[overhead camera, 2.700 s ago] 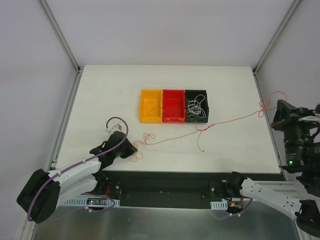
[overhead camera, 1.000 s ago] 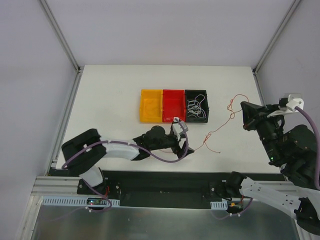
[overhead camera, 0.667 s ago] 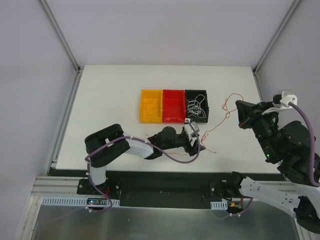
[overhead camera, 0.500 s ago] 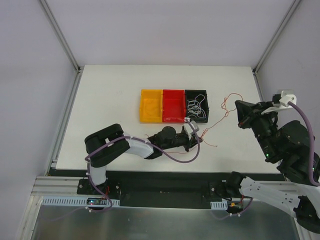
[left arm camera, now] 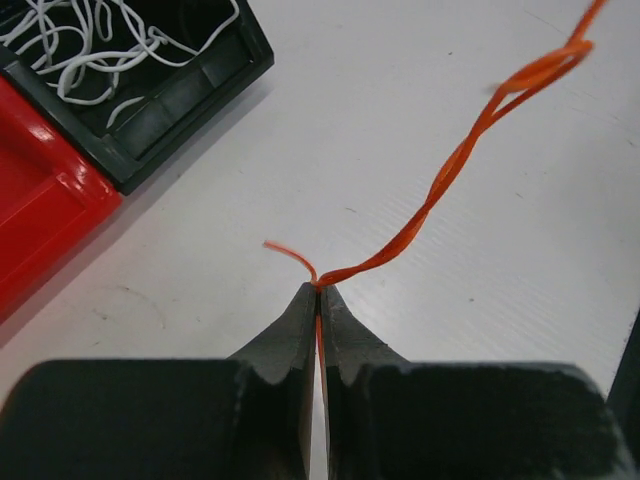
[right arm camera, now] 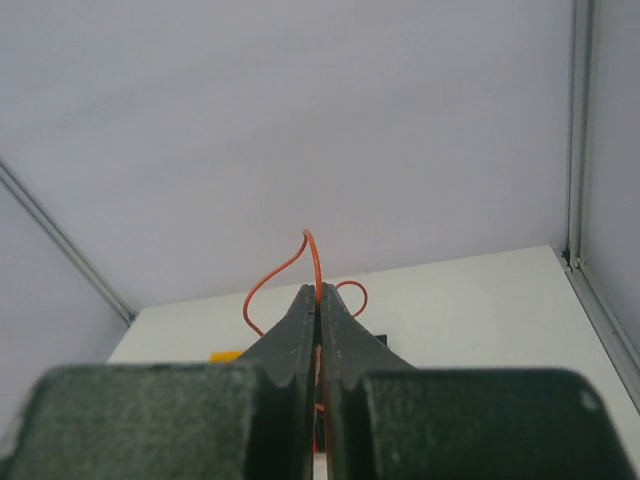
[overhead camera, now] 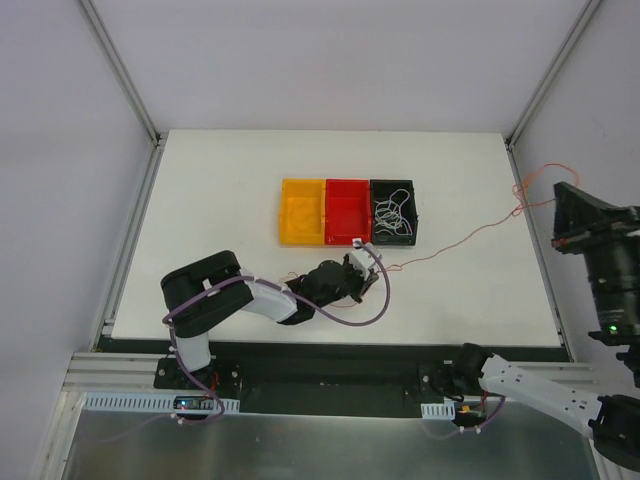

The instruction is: Untangle the cables

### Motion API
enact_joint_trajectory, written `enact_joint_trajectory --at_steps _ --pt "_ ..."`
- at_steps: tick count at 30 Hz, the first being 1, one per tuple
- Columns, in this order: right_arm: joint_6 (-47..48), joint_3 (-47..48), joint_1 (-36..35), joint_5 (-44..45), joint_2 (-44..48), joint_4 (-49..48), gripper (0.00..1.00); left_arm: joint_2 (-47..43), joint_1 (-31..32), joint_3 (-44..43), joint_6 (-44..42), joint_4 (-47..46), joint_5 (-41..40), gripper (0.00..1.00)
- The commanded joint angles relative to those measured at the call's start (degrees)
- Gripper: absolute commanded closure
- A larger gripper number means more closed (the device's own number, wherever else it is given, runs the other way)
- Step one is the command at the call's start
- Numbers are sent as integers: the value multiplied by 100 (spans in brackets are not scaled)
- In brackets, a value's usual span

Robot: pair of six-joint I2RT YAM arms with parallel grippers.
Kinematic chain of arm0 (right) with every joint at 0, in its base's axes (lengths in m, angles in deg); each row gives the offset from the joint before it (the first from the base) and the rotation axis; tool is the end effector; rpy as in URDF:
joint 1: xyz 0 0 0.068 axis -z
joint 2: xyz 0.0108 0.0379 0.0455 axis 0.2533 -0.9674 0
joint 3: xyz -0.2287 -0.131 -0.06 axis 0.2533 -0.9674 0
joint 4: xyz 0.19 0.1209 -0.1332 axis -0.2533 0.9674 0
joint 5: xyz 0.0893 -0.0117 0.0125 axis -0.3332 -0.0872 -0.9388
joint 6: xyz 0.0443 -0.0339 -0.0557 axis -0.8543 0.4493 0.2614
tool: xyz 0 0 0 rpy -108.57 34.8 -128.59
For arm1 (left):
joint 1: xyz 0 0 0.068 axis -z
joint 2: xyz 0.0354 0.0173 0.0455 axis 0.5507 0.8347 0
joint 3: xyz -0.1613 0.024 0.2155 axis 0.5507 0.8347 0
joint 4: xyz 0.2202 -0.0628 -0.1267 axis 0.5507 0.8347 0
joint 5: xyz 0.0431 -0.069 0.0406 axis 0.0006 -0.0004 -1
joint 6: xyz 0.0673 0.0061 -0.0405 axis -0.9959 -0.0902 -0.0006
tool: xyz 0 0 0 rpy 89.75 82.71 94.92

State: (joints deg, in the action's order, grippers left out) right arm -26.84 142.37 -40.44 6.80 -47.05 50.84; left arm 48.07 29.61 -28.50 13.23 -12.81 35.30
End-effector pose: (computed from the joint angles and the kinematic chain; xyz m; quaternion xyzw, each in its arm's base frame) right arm 0.0549 -0.0082 0.5340 -0.0007 0.6005 0.0697 0.7966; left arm 0.1784 -0.3416 0.1584 0.3404 0.6652 -0.3583 0.5597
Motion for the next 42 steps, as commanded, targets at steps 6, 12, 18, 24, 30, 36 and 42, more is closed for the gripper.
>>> enact_joint_trajectory --at_steps 6,12,18,24,30,36,42 --pt "639 141 0 478 214 -807 99 -218 -27 98 -143 -147 -1138 100" --pt "990 -124 0 698 -5 -1123 100 -648 -325 721 453 -420 -1885 100" --pt "526 -632 9 523 -567 -1141 100 -1360 -449 1460 648 -1043 -2000 100" --pt "24 -871 184 164 -1753 -1168 99 -1853 -449 1873 683 -1150 -2474 100" --pt "-450 -529 1123 -1031 -2746 -1185 100 -2196 -545 1962 771 -719 -2941 100" --pt "-907 -169 1854 -2033 -3511 -1326 100 -2266 -633 2014 824 -745 -2712 100" --pt "-1013 157 2066 -2483 -4118 -1449 100 -2372 -669 2058 824 -719 -2624 100"
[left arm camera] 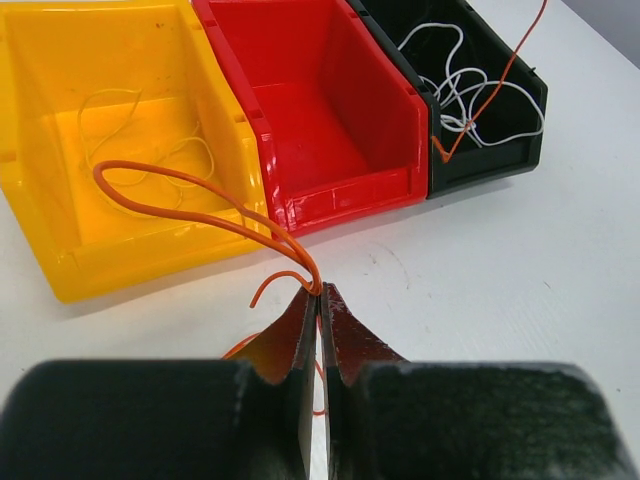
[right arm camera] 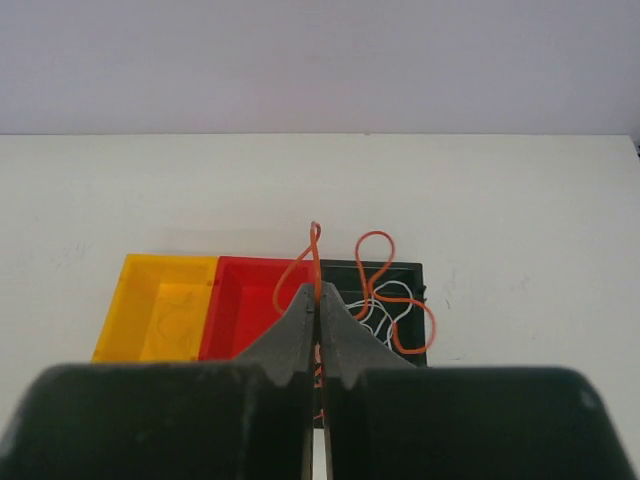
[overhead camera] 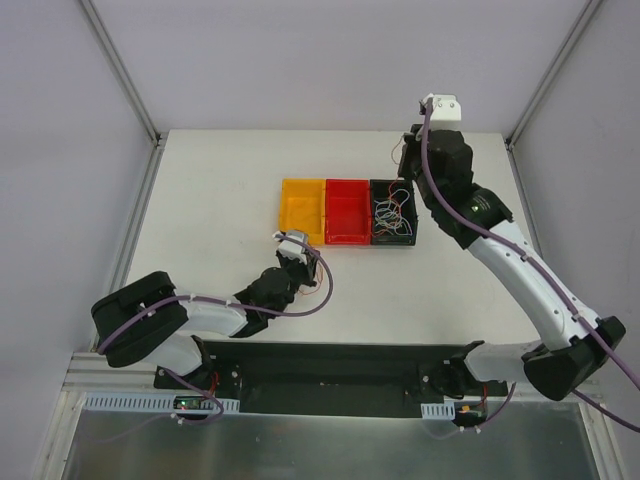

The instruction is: Untangle the cables

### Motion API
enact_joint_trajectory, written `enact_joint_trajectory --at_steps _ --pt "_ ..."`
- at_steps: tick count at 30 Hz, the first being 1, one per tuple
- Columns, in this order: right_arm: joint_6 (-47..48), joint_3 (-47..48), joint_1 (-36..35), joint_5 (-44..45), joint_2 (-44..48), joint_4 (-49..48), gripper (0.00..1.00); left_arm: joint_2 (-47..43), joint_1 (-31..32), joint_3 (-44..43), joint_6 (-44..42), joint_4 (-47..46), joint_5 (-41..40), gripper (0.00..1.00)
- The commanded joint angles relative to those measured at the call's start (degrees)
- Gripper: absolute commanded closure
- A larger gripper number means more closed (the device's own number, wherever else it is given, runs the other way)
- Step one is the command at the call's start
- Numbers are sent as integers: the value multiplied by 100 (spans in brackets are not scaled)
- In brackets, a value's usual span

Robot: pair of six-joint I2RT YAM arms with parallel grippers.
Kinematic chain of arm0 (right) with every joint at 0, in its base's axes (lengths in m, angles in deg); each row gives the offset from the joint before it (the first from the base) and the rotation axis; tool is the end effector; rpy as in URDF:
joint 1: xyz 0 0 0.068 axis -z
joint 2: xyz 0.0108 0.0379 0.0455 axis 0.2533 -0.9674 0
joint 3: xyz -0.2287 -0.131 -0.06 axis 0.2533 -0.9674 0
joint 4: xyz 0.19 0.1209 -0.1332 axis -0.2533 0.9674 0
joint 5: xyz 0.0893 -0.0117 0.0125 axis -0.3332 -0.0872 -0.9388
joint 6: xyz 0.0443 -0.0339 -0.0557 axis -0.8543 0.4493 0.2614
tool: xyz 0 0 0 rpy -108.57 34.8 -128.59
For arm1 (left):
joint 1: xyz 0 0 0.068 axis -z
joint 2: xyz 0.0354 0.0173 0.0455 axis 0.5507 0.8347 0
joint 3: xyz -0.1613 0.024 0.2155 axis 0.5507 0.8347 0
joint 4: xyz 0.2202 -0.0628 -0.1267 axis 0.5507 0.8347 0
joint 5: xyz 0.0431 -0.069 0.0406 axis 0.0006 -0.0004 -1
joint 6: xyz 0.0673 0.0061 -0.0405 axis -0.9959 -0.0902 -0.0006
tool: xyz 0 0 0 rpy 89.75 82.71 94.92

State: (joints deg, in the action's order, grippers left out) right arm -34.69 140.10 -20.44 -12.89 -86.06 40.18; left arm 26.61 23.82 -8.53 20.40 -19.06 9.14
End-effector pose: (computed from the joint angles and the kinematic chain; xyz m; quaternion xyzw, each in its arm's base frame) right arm 0.2713 0.1523 0.4439 -0.1019 0.7335 -0.0077 0.6719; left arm 0.1825 -0.2220 0.1866 0.0867 0.6962 -0.2517 0.6666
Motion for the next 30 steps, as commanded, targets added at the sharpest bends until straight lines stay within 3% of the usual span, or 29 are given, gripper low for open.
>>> enact_joint_trajectory --at_steps 1,13,30 --pt "-220 411 66 -514 -261 -400 100 -243 -116 96 124 -120 -8 100" --pt "-413 701 84 -1014 -51 -435 100 -463 -230 236 212 -112 89 100" --pt "-422 685 75 -1173 -621 -698 100 -569 -239 289 195 -102 98 100"
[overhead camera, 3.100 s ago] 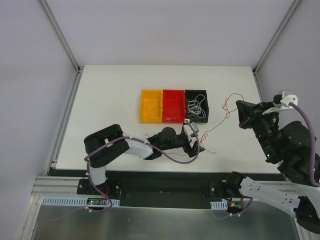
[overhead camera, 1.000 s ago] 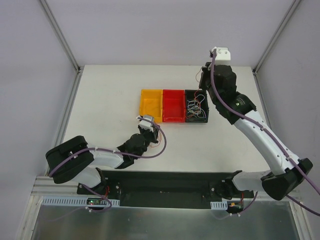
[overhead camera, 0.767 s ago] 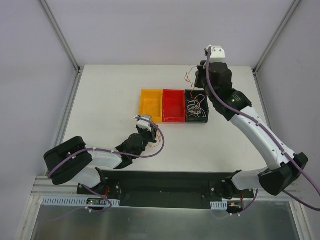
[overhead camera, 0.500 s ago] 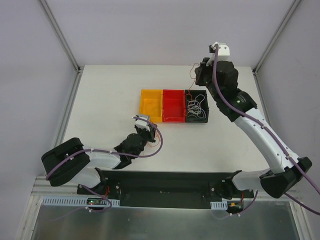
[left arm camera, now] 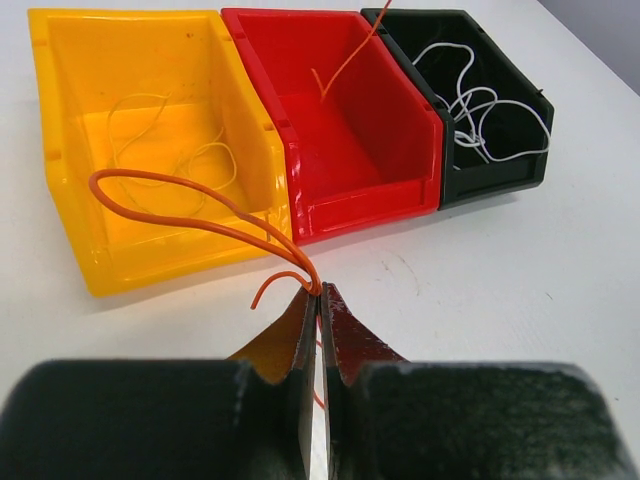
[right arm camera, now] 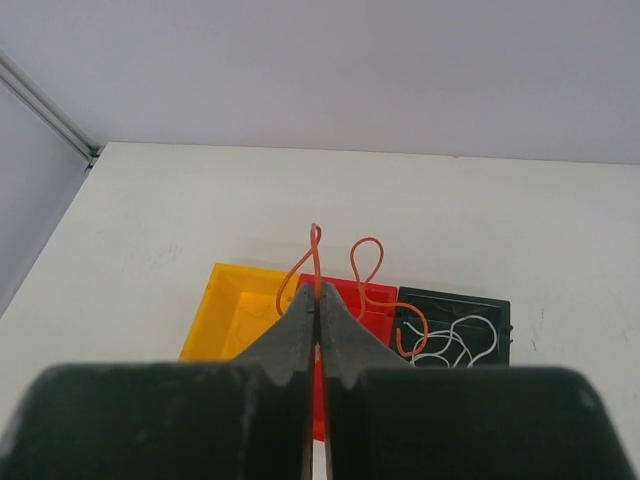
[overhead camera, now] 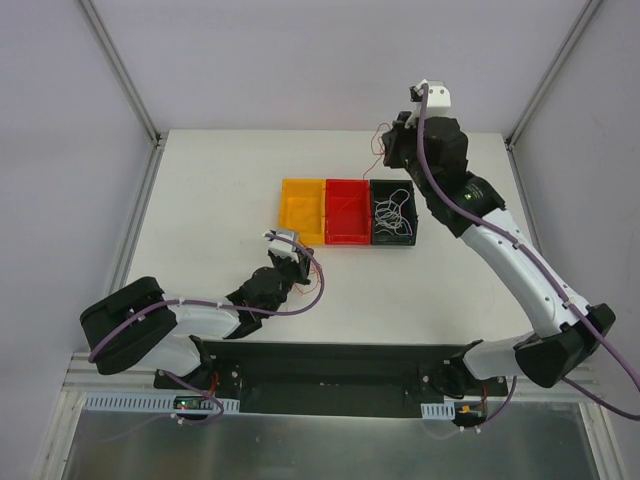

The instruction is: Untangle the cables

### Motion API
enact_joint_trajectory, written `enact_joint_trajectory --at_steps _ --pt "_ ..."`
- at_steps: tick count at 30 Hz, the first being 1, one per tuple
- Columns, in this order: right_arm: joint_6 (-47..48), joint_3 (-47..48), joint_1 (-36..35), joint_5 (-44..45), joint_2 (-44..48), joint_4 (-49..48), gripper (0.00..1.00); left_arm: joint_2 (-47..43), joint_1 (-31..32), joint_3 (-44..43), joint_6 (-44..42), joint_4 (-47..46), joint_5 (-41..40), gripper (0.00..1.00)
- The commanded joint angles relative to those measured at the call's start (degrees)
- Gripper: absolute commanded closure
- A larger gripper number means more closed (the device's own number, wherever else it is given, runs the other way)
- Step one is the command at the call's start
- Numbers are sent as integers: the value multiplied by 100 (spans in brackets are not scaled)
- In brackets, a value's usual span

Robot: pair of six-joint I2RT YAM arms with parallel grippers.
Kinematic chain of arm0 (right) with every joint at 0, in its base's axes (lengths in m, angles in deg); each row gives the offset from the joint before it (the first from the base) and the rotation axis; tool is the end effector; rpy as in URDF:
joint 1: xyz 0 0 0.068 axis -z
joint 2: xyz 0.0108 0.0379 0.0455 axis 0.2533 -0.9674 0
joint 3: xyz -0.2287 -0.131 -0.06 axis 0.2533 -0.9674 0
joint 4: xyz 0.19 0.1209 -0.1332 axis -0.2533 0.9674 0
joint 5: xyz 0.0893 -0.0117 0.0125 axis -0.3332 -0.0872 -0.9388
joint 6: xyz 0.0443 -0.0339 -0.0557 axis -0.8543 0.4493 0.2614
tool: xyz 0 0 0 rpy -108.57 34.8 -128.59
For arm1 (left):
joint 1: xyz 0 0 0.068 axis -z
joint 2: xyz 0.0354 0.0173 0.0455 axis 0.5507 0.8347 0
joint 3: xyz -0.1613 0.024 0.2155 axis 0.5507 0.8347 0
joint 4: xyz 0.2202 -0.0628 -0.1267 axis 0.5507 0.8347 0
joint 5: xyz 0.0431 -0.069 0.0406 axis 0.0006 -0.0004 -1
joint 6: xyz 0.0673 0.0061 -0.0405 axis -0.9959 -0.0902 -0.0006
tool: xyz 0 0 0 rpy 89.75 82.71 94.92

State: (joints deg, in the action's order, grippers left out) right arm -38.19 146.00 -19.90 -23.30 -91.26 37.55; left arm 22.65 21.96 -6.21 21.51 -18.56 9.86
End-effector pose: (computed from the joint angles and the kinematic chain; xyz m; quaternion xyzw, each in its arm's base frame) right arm 0.2886 0.1745 0.4602 -0.1273 0.7130 0.0854 0.6842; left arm 0.1821 -0.2064 0.1910 0.0691 0.6919 -0.2568 0.6713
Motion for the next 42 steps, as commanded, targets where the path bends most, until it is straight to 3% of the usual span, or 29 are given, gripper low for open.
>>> enact_joint_trajectory --at_steps 1,12,22,23,26,29,32,39,42 --pt "-125 -2 20 -167 -171 -497 100 -173 -62 58 83 -144 8 100" --pt "-854 -1330 29 -870 -1419 -1087 99 -173 -106 84 145 -144 60 100" --pt "-706 -760 55 -1337 -2720 -508 99 -164 -141 75 180 -135 140 100" --pt "-627 -576 55 -1293 -2790 -324 92 -164 -150 84 180 -127 157 100" --pt "-311 -206 55 -1030 -2870 361 55 -190 -150 58 163 -109 253 100" --pt "-20 -345 64 -836 -2486 889 41 -182 -185 -21 285 74 472 100" --pt "33 -1108 38 -949 -1425 918 35 -435 -360 -301 767 1021 982 100" --pt "15 -4033 -383 -2038 1020 -205 33 -876 -537 -1093 1989 2834 2739 100" --pt "-89 -4809 -805 -2566 1584 -795 33 -981 -545 -1112 2543 3239 3302 100"
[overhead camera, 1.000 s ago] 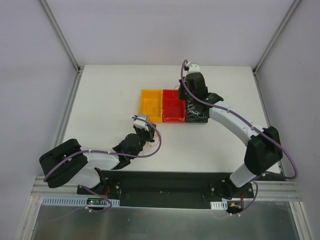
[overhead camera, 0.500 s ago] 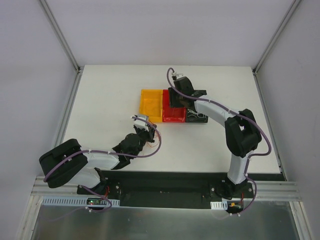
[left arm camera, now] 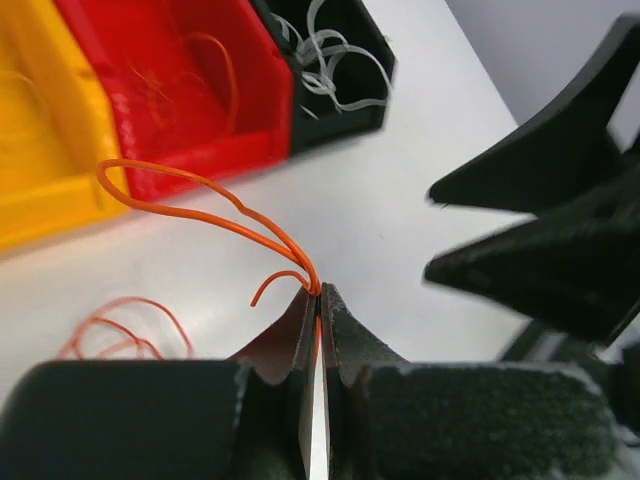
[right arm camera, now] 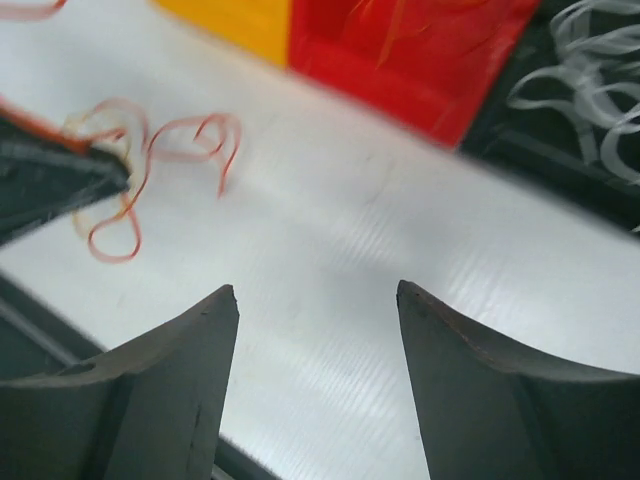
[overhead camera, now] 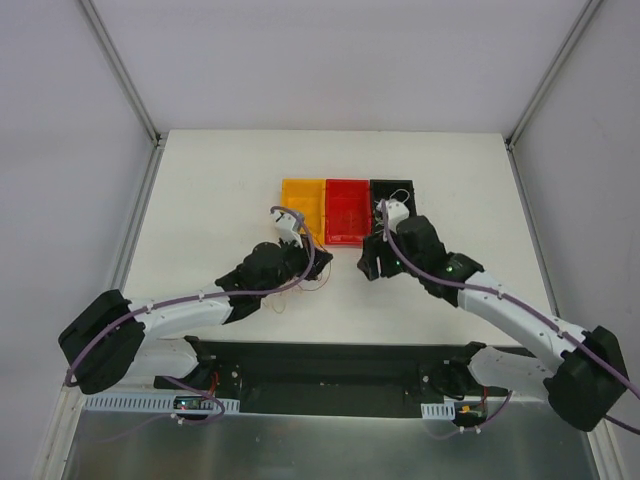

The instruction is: Untangle the cables

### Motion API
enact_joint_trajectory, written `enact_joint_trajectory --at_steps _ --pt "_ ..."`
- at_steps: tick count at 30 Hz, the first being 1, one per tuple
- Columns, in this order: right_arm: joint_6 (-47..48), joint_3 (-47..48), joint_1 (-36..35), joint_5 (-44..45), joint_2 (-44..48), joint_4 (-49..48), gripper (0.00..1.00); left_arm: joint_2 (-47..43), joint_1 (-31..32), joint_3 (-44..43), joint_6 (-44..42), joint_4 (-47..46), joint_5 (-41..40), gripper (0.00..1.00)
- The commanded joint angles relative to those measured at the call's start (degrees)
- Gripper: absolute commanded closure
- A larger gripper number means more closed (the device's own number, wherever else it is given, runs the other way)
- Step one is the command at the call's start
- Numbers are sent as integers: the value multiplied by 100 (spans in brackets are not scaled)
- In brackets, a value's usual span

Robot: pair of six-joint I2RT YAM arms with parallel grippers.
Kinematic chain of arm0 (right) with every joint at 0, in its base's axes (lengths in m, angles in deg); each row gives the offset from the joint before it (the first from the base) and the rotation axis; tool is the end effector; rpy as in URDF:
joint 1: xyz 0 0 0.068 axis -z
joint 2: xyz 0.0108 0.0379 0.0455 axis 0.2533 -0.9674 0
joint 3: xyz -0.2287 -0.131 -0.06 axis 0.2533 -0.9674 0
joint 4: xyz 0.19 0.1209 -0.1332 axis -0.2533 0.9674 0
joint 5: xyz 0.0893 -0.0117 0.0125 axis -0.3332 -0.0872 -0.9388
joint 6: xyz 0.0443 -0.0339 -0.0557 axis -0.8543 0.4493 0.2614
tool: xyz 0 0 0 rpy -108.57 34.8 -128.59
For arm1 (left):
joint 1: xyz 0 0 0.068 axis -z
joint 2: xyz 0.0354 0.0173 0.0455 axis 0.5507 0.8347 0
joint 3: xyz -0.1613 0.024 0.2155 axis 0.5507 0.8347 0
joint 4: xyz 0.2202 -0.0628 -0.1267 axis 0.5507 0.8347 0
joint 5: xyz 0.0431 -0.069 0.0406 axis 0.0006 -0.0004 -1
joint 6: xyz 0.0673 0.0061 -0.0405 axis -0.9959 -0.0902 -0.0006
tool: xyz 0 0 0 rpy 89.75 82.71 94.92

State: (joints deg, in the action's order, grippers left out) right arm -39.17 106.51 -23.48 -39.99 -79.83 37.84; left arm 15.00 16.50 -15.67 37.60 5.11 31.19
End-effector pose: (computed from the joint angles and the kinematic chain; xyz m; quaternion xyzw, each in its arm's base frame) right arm 0.2273 0.1777 0.2570 -0.2906 0.8218 0.1510 0.4663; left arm 0.1957 -0.2188 0.2250 0.0817 0.7289 -0.4006 0.5491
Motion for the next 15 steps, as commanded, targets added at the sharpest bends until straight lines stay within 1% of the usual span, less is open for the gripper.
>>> enact_joint_trajectory --at_steps 1,3,5,7,8,9,10,12,15 --pt "-87 -1053 -656 -941 599 -1095 33 -251 10 -104 1136 881 1327 100" --pt "-438 -1510 -973 -1011 951 -1797 33 -365 1 80 1531 803 1652 100" --pt "-1017 -2150 -1106 -1020 1206 -2693 32 -488 1 317 1918 497 1916 100" --pt "-1746 -2652 -1212 -1090 1243 -3825 32 -611 19 598 2340 137 2075 100" --pt "-1993 -2828 -1325 -1047 1190 -4396 32 -655 10 721 2481 -5 2128 100" --pt "-2196 -2952 -1474 -890 1103 -4768 32 -717 10 784 2596 -41 2155 100" --pt "-2267 -2979 -1598 -714 928 -4980 32 -770 19 828 2658 -24 2164 100" --pt "-2355 -2892 -1826 -433 699 -5026 32 -901 19 907 2824 3 2155 100" --pt "-2452 -2892 -2003 -230 461 -5412 33 -1042 10 934 2922 37 2225 100"
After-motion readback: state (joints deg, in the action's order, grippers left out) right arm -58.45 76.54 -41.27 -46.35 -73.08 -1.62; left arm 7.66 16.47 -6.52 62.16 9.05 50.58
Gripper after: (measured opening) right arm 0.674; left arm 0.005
